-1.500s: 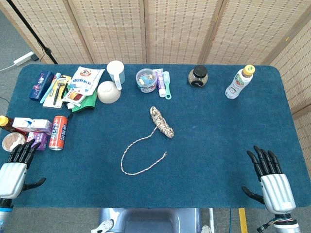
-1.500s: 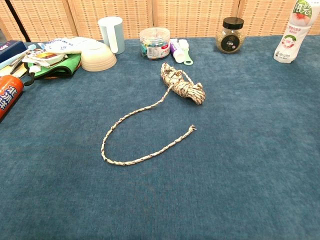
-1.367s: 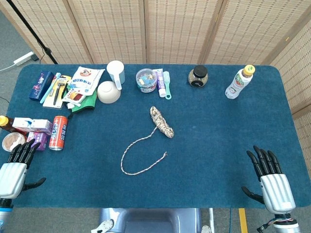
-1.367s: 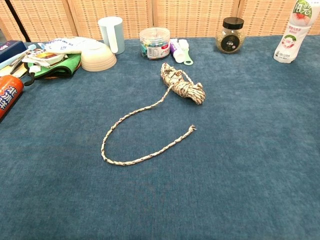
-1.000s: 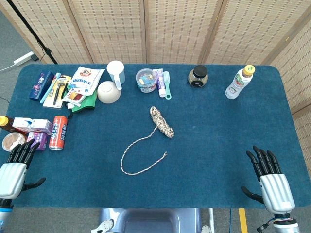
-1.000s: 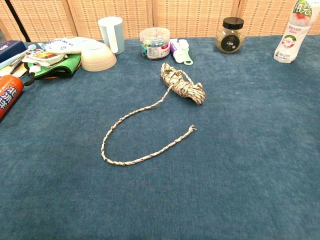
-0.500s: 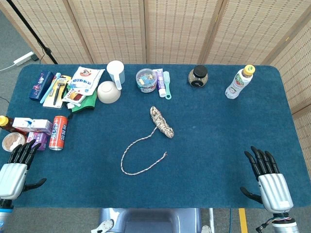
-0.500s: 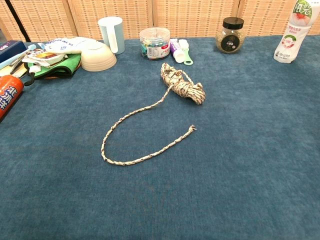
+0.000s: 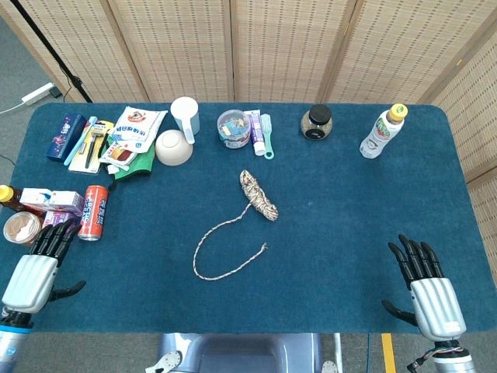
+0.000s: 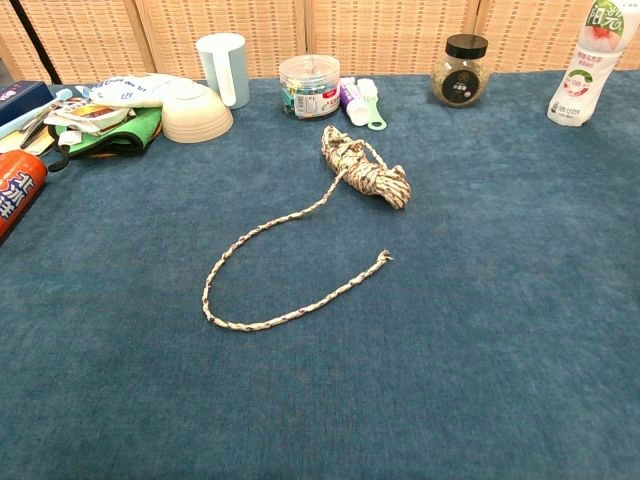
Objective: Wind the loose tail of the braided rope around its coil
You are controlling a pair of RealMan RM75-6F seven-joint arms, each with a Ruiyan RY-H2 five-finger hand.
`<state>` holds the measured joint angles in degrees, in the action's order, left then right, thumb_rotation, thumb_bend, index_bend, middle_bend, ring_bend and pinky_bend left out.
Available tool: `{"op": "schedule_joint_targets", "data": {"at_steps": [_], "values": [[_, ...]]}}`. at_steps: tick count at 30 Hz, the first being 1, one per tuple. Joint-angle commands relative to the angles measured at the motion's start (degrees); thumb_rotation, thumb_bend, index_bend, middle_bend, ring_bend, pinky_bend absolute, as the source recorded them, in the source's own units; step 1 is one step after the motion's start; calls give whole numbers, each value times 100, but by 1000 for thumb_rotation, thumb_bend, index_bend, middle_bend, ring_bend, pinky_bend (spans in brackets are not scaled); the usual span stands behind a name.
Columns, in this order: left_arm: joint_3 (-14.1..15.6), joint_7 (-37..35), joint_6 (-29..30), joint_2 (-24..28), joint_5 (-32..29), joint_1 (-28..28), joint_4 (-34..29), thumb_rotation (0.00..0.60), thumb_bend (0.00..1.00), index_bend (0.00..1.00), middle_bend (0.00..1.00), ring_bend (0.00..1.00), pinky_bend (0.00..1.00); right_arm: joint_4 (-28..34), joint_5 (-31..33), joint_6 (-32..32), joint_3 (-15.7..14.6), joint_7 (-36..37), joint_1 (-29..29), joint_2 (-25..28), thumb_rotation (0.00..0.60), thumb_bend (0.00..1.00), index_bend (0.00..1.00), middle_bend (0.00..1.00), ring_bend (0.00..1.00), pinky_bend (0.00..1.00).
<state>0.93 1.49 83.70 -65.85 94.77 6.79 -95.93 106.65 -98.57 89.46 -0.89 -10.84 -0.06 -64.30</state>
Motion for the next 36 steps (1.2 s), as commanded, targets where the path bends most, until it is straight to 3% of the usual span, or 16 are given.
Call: {"op": "schedule_joint_targets", "data": {"at_steps": [1, 7, 17, 25, 36], "values": [[-40, 207, -193, -71, 360, 298, -16, 600, 122, 218, 0, 0, 0, -8, -12, 10, -4, 61, 4, 28, 600, 0, 0, 0, 0, 0], [67, 875, -859, -267, 1027, 874, 141, 600, 184, 249, 0, 0, 0, -2, 13, 43, 18, 176, 6, 81, 600, 0, 0, 0, 0, 0], [25, 1540, -1616, -956, 996, 1342, 28, 600, 235, 345, 0, 0, 0, -5, 58, 5, 27, 172, 24, 82, 600, 0, 0, 0, 0, 0], [-97, 1645, -2256, -1543, 636, 1753, 228, 600, 350, 366, 0, 0, 0, -11, 125, -42, 47, 141, 44, 58, 600, 0, 0, 0, 0, 0], [-178, 2112, -2689, -1955, 50, 1980, 268, 600, 388, 395, 0, 0, 0, 0, 164, -66, 50, 118, 54, 48, 600, 0, 0, 0, 0, 0]]}}
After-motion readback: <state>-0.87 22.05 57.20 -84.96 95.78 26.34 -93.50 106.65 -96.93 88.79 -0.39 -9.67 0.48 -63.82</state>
